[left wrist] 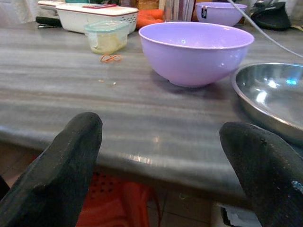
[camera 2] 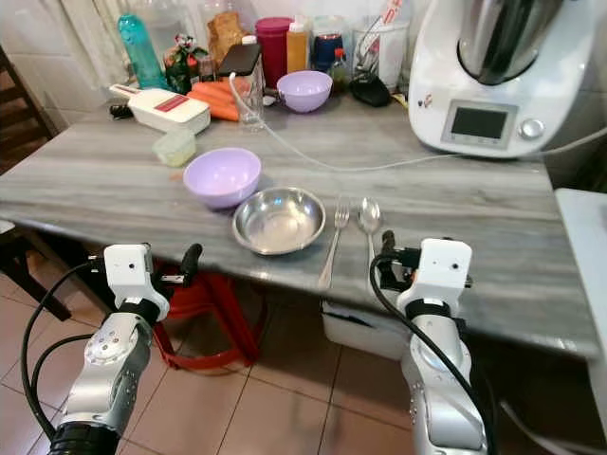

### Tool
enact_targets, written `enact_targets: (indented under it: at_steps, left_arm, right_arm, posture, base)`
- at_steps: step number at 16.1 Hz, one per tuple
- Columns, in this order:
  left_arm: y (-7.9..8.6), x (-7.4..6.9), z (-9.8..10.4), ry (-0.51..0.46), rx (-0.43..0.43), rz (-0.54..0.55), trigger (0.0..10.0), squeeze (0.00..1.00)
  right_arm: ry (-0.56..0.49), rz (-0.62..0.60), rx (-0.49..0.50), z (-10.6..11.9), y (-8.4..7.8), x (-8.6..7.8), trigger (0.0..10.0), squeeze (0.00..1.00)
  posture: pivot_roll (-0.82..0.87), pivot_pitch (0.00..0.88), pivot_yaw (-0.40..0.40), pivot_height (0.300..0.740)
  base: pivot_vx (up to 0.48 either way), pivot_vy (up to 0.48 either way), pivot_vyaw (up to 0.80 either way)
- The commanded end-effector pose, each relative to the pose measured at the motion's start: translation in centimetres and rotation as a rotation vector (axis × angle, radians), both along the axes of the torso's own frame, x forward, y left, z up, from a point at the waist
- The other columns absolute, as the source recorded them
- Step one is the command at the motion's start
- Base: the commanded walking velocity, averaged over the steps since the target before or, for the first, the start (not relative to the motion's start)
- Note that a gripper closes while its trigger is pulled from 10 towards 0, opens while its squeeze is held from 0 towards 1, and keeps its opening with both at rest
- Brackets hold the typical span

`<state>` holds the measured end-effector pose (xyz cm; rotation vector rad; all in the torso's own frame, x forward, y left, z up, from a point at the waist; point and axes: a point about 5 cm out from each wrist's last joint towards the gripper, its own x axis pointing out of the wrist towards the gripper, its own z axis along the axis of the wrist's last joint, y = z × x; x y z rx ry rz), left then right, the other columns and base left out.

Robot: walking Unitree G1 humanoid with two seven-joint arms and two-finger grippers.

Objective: Setting the table

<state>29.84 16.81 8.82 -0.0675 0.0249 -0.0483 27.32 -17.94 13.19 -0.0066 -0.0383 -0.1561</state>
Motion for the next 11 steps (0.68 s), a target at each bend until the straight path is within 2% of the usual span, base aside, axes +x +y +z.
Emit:
enact_targets:
  at_steps: [1,11]
  left_arm:
    - [0.22,0.16,0.53,-0.013,0.01,0.003,10.0,0.0]
    - [-0.22,0.13,0.45,-0.007,0.015,-0.02,10.0,0.0]
  right_arm:
    - [-0.005,0.01,0.003,-0.02,0.11,0.1,10.0,0.0]
    - [-0.006,0.01,0.007,-0.04,0.24,0.23,10.0,0.0]
  posture:
    - [-0.12,0.0,0.086,0.74]
    - [-0.13,0.0,0.089,0.74]
  base:
    - [-0.296,0.0,0.0]
    - [-0.315,0.0,0.0]
